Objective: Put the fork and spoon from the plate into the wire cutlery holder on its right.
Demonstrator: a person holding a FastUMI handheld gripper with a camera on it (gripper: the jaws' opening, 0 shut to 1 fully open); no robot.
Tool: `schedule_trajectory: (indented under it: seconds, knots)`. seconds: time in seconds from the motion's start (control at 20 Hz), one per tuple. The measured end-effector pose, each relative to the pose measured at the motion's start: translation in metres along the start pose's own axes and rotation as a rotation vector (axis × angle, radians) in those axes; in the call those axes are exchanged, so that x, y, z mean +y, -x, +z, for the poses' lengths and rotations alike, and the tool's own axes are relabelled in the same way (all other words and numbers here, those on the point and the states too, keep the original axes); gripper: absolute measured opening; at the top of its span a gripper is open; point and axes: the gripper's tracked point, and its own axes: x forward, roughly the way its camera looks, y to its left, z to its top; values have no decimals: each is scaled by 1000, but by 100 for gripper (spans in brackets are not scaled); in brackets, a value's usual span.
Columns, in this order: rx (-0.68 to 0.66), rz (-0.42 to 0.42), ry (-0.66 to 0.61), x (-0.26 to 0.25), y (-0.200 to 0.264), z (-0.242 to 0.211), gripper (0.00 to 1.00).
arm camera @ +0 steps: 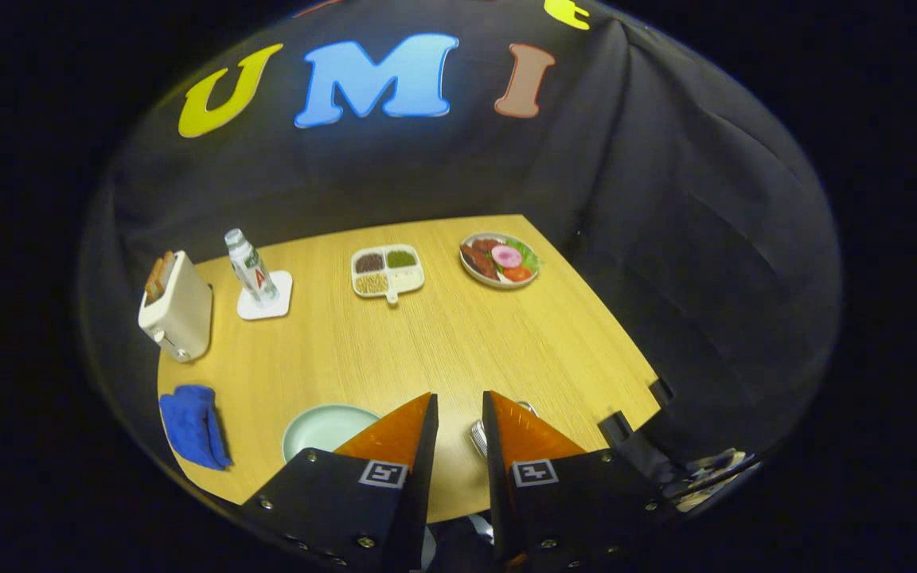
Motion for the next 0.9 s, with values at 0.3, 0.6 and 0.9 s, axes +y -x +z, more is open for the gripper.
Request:
schedule_trajectory:
  seconds: [0.3, 0.6, 0.9]
  knots:
    - [-397, 91, -44, 4, 48, 87, 33]
    - [-667, 215, -47, 20, 99, 131, 55]
    - [-856, 283, -34, 30, 157, 158, 58]
